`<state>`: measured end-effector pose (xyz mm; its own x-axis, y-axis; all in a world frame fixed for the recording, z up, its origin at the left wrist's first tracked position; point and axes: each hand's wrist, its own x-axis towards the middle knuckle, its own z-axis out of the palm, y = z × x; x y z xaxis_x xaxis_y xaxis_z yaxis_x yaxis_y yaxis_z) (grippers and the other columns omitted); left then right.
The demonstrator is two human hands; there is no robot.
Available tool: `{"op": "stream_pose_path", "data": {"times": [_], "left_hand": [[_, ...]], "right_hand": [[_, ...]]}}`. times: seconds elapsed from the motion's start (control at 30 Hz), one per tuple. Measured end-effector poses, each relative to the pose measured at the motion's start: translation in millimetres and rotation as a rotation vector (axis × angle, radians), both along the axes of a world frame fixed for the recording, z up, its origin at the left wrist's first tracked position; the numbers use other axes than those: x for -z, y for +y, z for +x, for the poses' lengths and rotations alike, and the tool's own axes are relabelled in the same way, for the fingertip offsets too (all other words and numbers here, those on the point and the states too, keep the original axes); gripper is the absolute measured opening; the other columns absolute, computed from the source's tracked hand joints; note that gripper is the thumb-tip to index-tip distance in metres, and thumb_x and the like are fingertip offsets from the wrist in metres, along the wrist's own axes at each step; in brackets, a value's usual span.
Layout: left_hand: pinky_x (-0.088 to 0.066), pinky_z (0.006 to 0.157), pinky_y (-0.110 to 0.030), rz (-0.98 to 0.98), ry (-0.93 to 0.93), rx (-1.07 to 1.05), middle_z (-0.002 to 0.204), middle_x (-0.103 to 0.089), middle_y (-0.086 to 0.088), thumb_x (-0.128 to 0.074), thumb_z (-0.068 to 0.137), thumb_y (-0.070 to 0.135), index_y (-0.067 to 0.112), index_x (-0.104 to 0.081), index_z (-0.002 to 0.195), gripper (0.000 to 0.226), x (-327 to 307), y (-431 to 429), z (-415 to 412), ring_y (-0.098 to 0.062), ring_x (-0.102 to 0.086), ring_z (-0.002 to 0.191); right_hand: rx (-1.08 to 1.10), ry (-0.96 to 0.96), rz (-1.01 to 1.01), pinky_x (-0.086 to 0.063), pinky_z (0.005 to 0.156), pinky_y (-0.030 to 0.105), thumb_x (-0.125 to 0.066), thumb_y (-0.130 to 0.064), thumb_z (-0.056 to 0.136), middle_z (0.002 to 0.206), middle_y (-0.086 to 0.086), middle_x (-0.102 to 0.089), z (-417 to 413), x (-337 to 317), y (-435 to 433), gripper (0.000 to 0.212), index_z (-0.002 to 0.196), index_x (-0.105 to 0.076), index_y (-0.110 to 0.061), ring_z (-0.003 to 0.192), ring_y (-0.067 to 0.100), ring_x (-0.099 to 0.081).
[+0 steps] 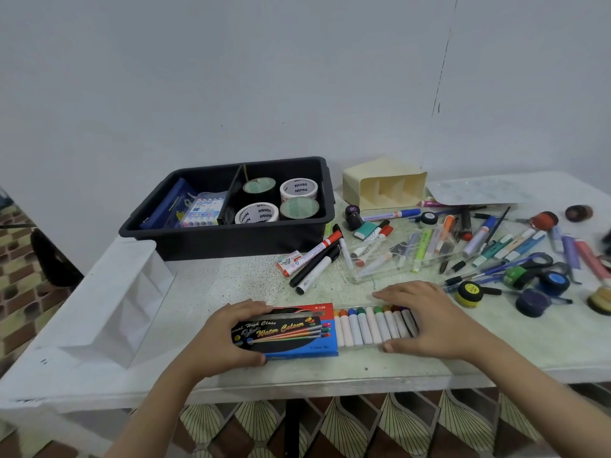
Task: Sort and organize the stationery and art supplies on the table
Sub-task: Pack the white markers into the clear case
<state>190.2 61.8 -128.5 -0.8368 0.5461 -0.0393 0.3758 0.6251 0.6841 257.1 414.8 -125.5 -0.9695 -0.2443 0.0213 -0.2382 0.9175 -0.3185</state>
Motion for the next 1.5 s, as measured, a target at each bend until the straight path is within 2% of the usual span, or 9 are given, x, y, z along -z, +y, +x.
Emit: {"op": "stream_pose_path", "data": {"times": [0.23, 0.43, 0.53, 0.67, 1.0, 1.17, 1.3, 1.4, 1.5], "left_hand": [[-0.037, 0.103, -0.032, -0.008, 0.055, -0.004, 0.125, -0.046, 0.029, -0.067, 0.05, 0.06, 0.05, -0.049, 0.118, 0.072, 7, 5, -3, 0.004, -0.043, 0.117], [-0.038, 0.103, -0.04, 0.005, 0.083, -0.001, 0.125, -0.05, 0.027, -0.069, 0.052, 0.06, 0.055, -0.051, 0.117, 0.067, 15, 13, -6, 0.001, -0.045, 0.117], [-0.038, 0.101, -0.037, 0.018, 0.077, -0.006, 0.125, -0.05, 0.027, -0.07, 0.053, 0.06, 0.064, -0.043, 0.12, 0.072, 18, 10, -6, 0.0, -0.044, 0.116], [-0.037, 0.1, -0.031, 0.024, 0.081, -0.005, 0.126, -0.048, 0.029, -0.07, 0.053, 0.06, 0.072, -0.036, 0.117, 0.074, 17, 11, -4, 0.004, -0.042, 0.115], [-0.036, 0.101, -0.034, 0.031, 0.086, -0.024, 0.127, -0.049, 0.028, -0.069, 0.053, 0.059, 0.066, -0.039, 0.121, 0.075, 20, 11, -3, 0.001, -0.042, 0.117], [-0.034, 0.099, -0.03, 0.027, 0.088, -0.024, 0.126, -0.047, 0.031, -0.068, 0.052, 0.06, 0.071, -0.036, 0.118, 0.074, 18, 13, -1, 0.005, -0.04, 0.116], [-0.034, 0.099, -0.029, 0.032, 0.08, -0.026, 0.126, -0.047, 0.03, -0.067, 0.051, 0.06, 0.069, -0.034, 0.121, 0.078, 16, 12, 0, 0.003, -0.04, 0.116], [-0.033, 0.098, -0.026, 0.034, 0.078, -0.013, 0.125, -0.047, 0.03, -0.068, 0.051, 0.06, 0.067, -0.034, 0.122, 0.079, 16, 12, 1, 0.004, -0.04, 0.115], [-0.031, 0.096, -0.023, 0.045, 0.077, -0.019, 0.125, -0.047, 0.031, -0.069, 0.05, 0.06, 0.064, -0.042, 0.12, 0.076, 15, 13, 2, 0.006, -0.04, 0.115]], "right_hand": [[0.031, -0.03, -0.063, -0.023, 0.092, 0.021, -0.048, -0.085, 0.057, 0.119, -0.02, -0.041, 0, 5, -7, 0.093, 0.137, -0.042, -0.038, 0.11, 0.0, -0.032], [-0.024, -0.011, -0.094, -0.025, 0.093, 0.02, -0.048, -0.086, 0.06, 0.121, -0.017, -0.042, -2, 9, -38, 0.094, 0.139, -0.04, -0.035, 0.108, -0.001, -0.03], [-0.049, -0.024, -0.061, -0.02, 0.093, 0.018, -0.052, -0.084, 0.063, 0.127, -0.017, -0.04, -2, 6, -37, 0.094, 0.141, -0.036, -0.035, 0.111, -0.002, -0.028], [-0.013, -0.036, -0.028, -0.023, 0.095, 0.02, -0.057, -0.083, 0.061, 0.129, -0.016, -0.04, 2, 4, -19, 0.096, 0.141, -0.036, -0.034, 0.118, 0.002, -0.032], [0.05, -0.052, -0.099, -0.028, 0.092, 0.021, -0.057, -0.083, 0.051, 0.116, -0.019, -0.04, 6, 0, -10, 0.1, 0.137, -0.043, -0.033, 0.11, 0.0, -0.033], [0.025, -0.046, -0.141, -0.025, 0.099, 0.022, -0.065, -0.077, 0.057, 0.13, -0.015, -0.036, 2, 4, -29, 0.097, 0.14, -0.039, -0.034, 0.121, 0.003, -0.026], [0.017, -0.056, -0.135, -0.016, 0.111, 0.028, -0.067, -0.075, 0.059, 0.151, -0.011, -0.02, 0, 5, -34, 0.101, 0.145, -0.032, -0.034, 0.137, 0.006, -0.012], [0.026, -0.081, -0.105, -0.011, 0.113, 0.029, -0.069, -0.071, 0.062, 0.154, -0.011, -0.011, 3, 4, -27, 0.102, 0.147, -0.027, -0.033, 0.14, 0.006, -0.004], [0.041, -0.078, -0.126, -0.012, 0.114, 0.031, -0.071, -0.068, 0.064, 0.154, -0.011, -0.013, 5, 6, -22, 0.092, 0.143, -0.035, -0.036, 0.14, 0.005, -0.005]]}}
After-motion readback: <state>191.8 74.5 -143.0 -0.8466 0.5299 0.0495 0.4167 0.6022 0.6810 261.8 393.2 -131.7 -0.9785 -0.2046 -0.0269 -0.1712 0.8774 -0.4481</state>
